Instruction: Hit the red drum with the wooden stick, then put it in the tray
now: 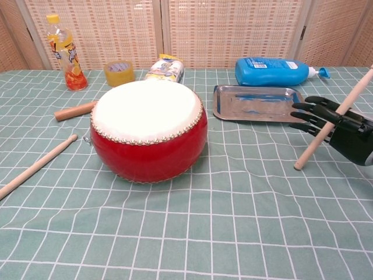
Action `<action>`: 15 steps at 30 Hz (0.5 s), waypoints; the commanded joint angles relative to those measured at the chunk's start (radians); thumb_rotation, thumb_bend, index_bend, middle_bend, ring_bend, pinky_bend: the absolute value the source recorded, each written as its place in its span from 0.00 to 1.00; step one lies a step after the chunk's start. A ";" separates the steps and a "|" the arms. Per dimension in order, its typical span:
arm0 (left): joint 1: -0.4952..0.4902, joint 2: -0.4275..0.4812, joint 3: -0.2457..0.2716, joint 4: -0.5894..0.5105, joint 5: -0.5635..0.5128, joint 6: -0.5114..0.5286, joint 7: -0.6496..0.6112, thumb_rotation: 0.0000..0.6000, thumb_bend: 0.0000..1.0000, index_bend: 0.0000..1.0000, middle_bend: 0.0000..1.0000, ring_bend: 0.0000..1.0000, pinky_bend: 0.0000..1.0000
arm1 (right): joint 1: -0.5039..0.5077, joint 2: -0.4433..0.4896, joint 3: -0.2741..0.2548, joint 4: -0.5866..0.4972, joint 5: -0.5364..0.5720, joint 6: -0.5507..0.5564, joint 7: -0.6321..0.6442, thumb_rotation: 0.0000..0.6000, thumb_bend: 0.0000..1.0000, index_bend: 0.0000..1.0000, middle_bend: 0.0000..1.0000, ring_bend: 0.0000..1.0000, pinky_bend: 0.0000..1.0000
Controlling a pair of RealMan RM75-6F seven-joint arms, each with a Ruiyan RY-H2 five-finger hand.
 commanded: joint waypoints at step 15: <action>0.004 -0.006 0.005 0.023 -0.001 -0.003 -0.026 1.00 0.32 0.17 0.09 0.02 0.03 | 0.000 0.018 -0.073 -0.069 -0.062 0.057 -0.142 1.00 0.44 0.46 0.40 0.30 0.35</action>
